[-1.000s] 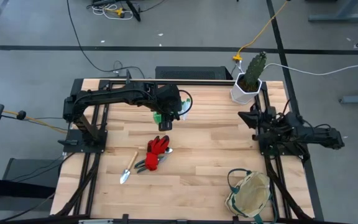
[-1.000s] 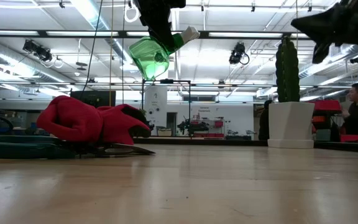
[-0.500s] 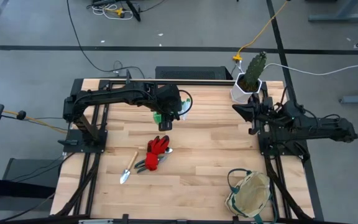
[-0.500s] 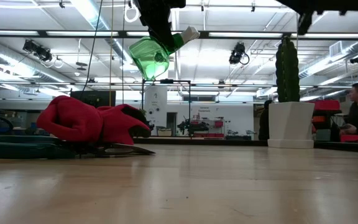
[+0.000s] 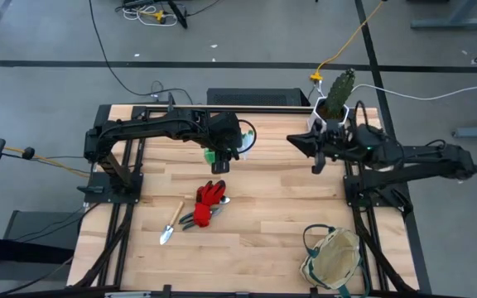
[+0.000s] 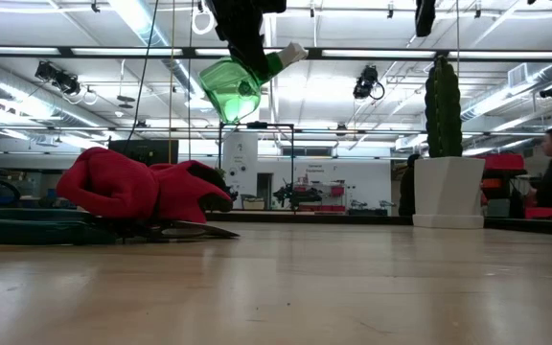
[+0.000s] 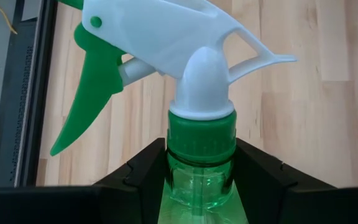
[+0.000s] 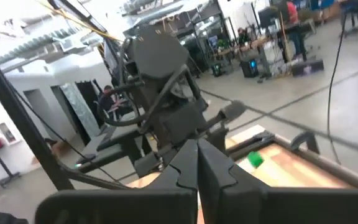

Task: Pick & Place Garden tools in Gardening bag
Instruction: Put the green spray bottle into the gardening tool bag

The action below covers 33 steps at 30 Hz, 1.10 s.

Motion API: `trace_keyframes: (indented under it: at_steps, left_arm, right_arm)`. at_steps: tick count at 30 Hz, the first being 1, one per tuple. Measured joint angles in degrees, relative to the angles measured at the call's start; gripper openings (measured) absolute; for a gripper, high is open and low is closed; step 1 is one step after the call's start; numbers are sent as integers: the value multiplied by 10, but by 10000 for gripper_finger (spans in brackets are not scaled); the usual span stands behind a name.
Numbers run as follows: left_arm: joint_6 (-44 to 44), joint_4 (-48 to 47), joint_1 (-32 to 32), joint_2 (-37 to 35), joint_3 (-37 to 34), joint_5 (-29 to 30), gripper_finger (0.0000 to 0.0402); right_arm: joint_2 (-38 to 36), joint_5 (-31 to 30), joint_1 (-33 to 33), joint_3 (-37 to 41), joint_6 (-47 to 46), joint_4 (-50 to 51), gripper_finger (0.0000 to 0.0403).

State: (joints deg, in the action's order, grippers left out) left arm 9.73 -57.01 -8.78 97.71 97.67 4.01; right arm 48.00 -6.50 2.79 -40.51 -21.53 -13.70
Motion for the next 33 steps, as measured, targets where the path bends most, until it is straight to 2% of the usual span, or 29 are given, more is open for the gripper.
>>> trace_keyframes:
  at_steps: [4, 8, 16, 20, 24, 28, 33]
  left_arm:
    - [1, 0, 0, 0, 0, 10, 172]
    - [2, 0, 0, 0, 0, 13, 172]
    - [15, 0, 0, 0, 0, 15, 172]
    - [15, 0, 0, 0, 0, 15, 172]
    - [16, 0, 0, 0, 0, 15, 172]
    - [16, -2, 0, 0, 0, 15, 172]
    - [16, -3, 0, 0, 0, 15, 172]
  right_arm:
    - [27, -9, 0, 0, -58, 1, 12]
    - [53, -44, 1, 0, -121, 3, 47]
    - [112, -70, 3, 0, -210, 6, 174]
    - [140, -59, 9, 0, -224, -10, 238]
    - [164, -40, 15, 1, -232, -43, 284]
    - [180, -31, 22, 1, -249, -62, 301]
    - [198, -29, 27, -28, -258, -42, 294]
